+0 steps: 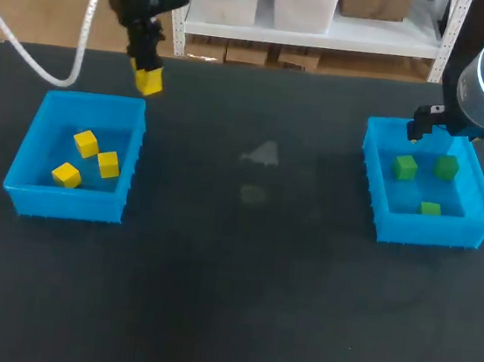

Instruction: Put the green cubes in the right bin and the yellow cubes in the left bin.

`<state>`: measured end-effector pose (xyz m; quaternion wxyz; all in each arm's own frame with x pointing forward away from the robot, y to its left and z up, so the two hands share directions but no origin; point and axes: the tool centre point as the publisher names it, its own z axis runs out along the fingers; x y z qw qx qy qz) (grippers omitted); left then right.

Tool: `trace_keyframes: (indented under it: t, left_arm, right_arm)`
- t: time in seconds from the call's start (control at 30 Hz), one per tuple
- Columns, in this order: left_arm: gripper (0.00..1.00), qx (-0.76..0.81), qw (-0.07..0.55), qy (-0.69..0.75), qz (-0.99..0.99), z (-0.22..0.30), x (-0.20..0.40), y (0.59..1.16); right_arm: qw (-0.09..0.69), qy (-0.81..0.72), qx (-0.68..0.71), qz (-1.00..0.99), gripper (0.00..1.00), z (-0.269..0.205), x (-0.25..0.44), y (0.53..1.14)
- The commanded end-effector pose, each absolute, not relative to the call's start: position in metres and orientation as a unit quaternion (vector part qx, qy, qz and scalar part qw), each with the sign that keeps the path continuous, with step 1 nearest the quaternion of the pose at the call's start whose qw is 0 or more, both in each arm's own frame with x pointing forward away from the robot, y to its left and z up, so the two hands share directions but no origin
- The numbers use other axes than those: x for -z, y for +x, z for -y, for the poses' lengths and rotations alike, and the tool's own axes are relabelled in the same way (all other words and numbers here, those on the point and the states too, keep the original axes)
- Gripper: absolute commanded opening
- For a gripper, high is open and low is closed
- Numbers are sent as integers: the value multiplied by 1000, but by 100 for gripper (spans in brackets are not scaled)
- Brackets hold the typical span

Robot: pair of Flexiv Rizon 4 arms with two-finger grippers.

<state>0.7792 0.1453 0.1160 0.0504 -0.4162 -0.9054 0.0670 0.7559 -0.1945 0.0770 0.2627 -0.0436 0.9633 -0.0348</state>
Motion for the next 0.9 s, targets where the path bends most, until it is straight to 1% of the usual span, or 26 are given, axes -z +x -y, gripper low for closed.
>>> trace_keyframes:
  t: [0.03,0.37,0.67,0.7,0.73,0.9]
  left_arm:
    - [0,-80,-127,-382,912,-195,-119,711]
    - [0,-94,-156,-298,937,-226,-121,674]
    - [0,-92,-150,-262,949,-242,-106,660]
    - [42,-90,-153,-258,950,-242,-106,661]
    - [100,-92,-155,-253,951,-242,-106,661]
    - [100,-103,-162,-244,951,-239,-107,665]
  right_arm:
    - [265,-43,35,-963,100,195,-77,755]
    - [265,-43,35,-963,100,195,-77,755]
    - [265,-43,35,-963,100,195,-77,755]
    - [265,-43,35,-963,100,195,-77,755]
    - [265,-43,35,-963,100,195,-77,755]
    - [265,-43,35,-963,100,195,-77,755]
